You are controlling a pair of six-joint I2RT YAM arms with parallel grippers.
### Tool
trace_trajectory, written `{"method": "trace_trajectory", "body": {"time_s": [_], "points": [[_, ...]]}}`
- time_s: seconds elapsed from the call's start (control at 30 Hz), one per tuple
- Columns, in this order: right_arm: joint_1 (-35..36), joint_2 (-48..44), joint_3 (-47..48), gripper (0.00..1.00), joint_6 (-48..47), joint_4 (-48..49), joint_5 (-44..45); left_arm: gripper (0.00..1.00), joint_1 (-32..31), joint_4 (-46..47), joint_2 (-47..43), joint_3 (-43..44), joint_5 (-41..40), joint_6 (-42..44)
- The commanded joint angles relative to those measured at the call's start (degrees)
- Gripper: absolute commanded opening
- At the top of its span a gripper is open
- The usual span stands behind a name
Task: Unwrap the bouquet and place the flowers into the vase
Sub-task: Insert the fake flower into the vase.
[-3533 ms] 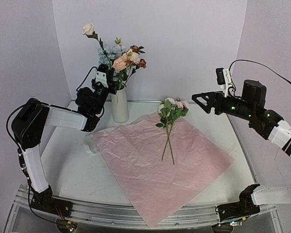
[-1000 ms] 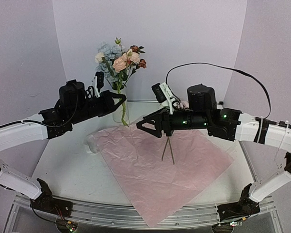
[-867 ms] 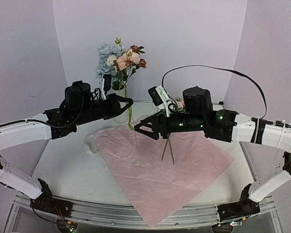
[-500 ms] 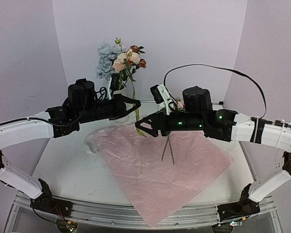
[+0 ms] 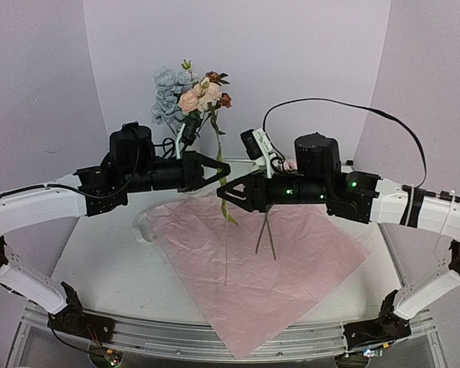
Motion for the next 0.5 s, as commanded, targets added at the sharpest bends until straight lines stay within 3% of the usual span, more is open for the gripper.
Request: {"method": "trace_trajectory", "body": {"time_s": [0.0,0.13,0.27,0.3,0.37,0.47], "points": [[0.04,-3.39,0.73,0.29,0.95,4.02,-1.87,0.09,-0.36,1.87,-0.3,3.22,2.68,0.67],[0.04,-3.15,0.53,0.12,1.34,4.02,-2.18,0.11,-0.48,1.94,-0.44,3.21,3.75,0.67],[0.05,-3.31,-0.05,0.1,1.71,3.98,-2.02,0.11,-0.58,2.07,-0.97,2.9,3.49,1.0],[0.05,-3.34,-0.22,0.12,1.85,4.0,-1.9,0.07,-0.62,2.07,-1.18,2.77,3.3,1.11],[0.06,-3.44,-0.57,0.23,1.91,4.02,-1.78,0.01,-0.71,2.14,-1.72,2.45,2.18,1.28],[0.05,-3.6,-1.08,0.34,1.99,4.0,-1.8,0.0,-0.85,2.25,-2.37,2.07,1.05,1.55]]}}
